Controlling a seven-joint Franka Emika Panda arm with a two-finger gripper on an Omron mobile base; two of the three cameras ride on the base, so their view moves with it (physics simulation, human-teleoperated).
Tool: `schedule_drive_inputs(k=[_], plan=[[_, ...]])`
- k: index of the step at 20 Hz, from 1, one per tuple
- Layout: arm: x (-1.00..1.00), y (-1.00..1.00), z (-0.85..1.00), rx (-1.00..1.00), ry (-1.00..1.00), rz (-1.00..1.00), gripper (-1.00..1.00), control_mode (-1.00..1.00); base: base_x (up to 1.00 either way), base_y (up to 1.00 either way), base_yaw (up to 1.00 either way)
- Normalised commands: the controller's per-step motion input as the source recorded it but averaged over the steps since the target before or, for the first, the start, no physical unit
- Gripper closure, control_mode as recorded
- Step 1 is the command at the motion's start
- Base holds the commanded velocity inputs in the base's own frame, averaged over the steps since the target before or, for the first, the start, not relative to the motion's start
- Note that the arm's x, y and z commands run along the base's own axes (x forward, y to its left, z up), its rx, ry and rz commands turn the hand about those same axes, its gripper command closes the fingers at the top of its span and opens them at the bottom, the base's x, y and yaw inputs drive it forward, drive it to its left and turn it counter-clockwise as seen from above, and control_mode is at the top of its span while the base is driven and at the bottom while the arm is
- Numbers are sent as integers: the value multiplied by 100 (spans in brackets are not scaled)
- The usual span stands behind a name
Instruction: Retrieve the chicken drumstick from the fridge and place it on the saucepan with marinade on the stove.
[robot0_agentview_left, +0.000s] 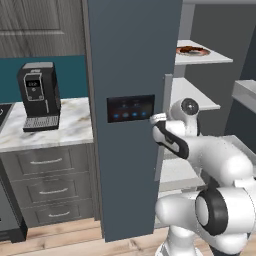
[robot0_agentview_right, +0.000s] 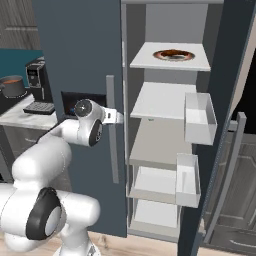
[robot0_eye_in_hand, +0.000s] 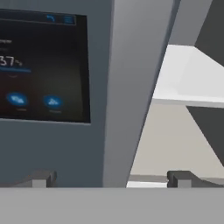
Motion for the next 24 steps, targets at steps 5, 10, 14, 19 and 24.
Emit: schedule_drive_inputs(k=[5, 10, 14, 19, 24], plan=[[56, 0, 0, 0, -1, -7, -100, -100, 0, 0, 0], [38, -16, -10, 0, -6, -4, -100, -100, 0, 0, 0], [31, -32, -7, 2, -7, 0, -100, -100, 0, 0, 0], [41, -18, -1, 3, -3, 0, -100, -100, 0, 0, 0], [62, 0, 0, 0, 0, 6, 100, -100, 0, 0, 0]])
